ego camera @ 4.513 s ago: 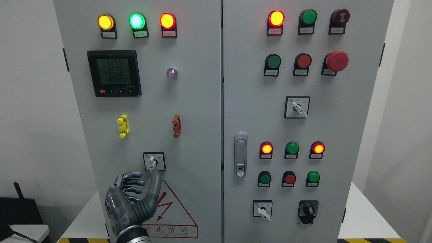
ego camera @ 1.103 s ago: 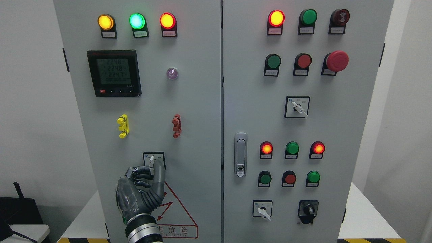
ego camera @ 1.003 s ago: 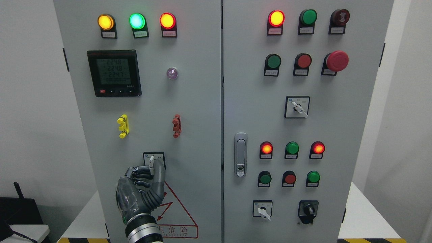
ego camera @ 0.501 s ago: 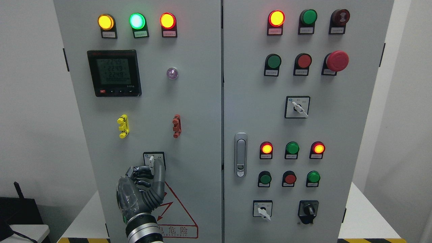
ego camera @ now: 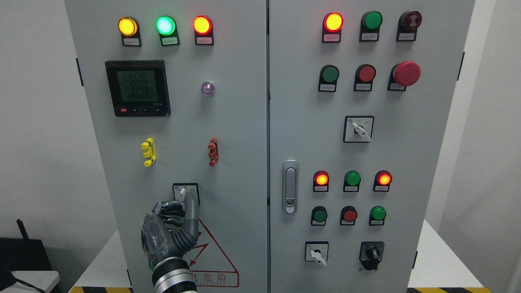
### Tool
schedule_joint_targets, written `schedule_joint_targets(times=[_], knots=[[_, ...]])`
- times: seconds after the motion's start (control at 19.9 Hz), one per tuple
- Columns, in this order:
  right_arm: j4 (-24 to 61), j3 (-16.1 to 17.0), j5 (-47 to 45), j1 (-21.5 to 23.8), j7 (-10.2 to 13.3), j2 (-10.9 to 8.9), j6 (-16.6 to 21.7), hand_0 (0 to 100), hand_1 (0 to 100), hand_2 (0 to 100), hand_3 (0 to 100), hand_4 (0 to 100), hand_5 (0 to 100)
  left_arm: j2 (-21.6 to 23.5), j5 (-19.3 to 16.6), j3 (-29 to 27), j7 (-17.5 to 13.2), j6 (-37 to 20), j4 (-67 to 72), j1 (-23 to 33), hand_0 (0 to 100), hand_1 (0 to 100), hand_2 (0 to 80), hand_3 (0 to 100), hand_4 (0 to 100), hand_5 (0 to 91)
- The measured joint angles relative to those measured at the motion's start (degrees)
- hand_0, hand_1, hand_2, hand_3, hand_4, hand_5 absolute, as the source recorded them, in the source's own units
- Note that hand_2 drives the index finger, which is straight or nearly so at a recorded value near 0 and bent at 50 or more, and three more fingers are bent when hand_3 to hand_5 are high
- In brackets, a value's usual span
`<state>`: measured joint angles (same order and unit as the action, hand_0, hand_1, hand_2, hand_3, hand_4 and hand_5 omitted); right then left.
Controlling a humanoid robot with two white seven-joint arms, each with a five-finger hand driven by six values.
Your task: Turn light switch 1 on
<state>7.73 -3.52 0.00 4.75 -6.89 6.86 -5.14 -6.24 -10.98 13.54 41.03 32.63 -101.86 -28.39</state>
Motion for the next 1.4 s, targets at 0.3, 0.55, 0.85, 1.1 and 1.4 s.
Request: schedule_joint_targets(times=[0.3, 0.55, 0.85, 1.1, 1.4], knots=[[0.0, 0.0, 0.0, 0.0, 0.0, 0.00, 0.0, 12, 39, 0, 0, 0, 0, 0.0, 0.0, 0.0, 0.0, 0.1, 0.0, -0.1, 39, 36, 54.8, 71, 79, 78.9], [0.0, 0.0, 0.0, 0.0, 0.0, 0.00, 0.0, 12, 39, 0, 0, 0, 0, 0.0, 0.0, 0.0, 0.0, 0.1, 0.1, -0.2, 43, 33, 55.0, 71, 79, 78.9], [0.0, 0.0, 0.0, 0.0, 0.0, 0.00, 0.0, 12, 39, 0, 0, 0, 0, 0.0, 0.0, 0.0, -0.1, 0.1, 0.1, -0.2, 48, 30, 57.2, 73, 79, 78.9], [0.0, 0.0, 0.0, 0.0, 0.0, 0.00, 0.0, 12, 39, 0, 0, 0, 0, 0.0, 0.1, 0.0, -0.1, 0.1, 0.1, -0.3, 52, 28, 58.3, 73, 79, 78.6], [0.0, 0.0, 0.0, 0.0, 0.0, 0.00, 0.0, 12, 39, 0, 0, 0, 0, 0.0, 0.2, 0.0, -0.4, 0.1, 0.1, -0.3, 54, 27, 58.3, 73, 79, 78.6]])
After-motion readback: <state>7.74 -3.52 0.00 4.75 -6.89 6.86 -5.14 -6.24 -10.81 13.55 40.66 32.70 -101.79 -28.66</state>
